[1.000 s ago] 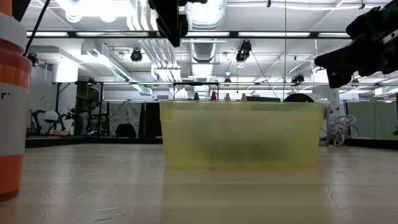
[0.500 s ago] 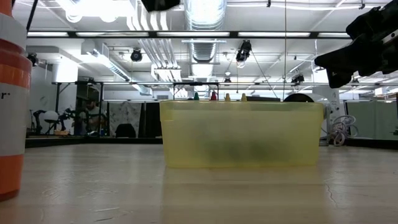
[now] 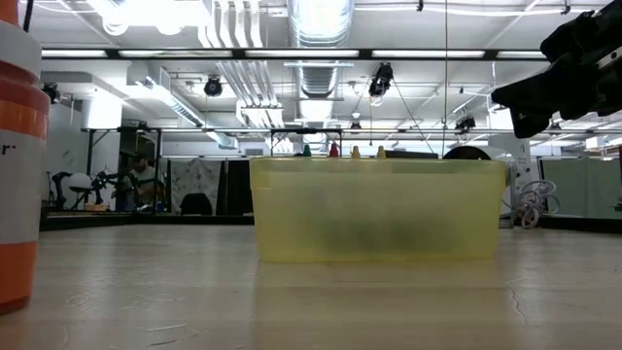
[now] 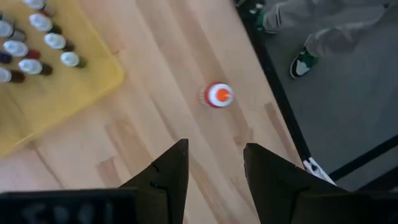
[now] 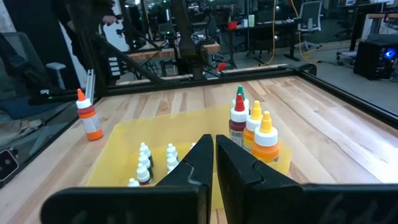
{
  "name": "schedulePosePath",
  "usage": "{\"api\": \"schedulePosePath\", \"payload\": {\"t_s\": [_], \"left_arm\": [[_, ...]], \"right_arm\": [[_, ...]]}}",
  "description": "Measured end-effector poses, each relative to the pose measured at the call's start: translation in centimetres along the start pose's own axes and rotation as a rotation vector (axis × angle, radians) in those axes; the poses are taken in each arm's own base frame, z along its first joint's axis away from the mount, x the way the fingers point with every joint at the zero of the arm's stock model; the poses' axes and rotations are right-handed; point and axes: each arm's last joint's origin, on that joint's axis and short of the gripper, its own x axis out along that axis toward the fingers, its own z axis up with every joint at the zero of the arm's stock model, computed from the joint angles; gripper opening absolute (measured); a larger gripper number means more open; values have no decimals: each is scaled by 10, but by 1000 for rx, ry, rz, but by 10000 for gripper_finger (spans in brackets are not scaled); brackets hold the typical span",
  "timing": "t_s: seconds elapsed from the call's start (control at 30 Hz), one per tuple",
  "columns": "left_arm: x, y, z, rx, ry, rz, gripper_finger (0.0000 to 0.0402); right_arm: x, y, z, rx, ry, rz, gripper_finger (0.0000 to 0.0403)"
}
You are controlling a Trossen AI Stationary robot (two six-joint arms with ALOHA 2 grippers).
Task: Pick & Place food coloring
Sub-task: Put the large orange food coloring bottle into the yellow bin
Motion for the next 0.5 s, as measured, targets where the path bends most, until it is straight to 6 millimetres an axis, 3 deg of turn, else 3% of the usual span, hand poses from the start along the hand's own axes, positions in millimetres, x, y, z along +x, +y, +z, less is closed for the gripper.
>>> {"api": "schedulePosePath", "payload": {"t_s": [0.2, 0.5], "left_arm": [[1, -27, -4, 81, 5, -11, 126], [3, -42, -3, 140, -32, -23, 126]], "right_arm": [[0, 0, 0, 0, 0, 0, 13], [0, 0, 0, 0, 0, 0, 13]]}}
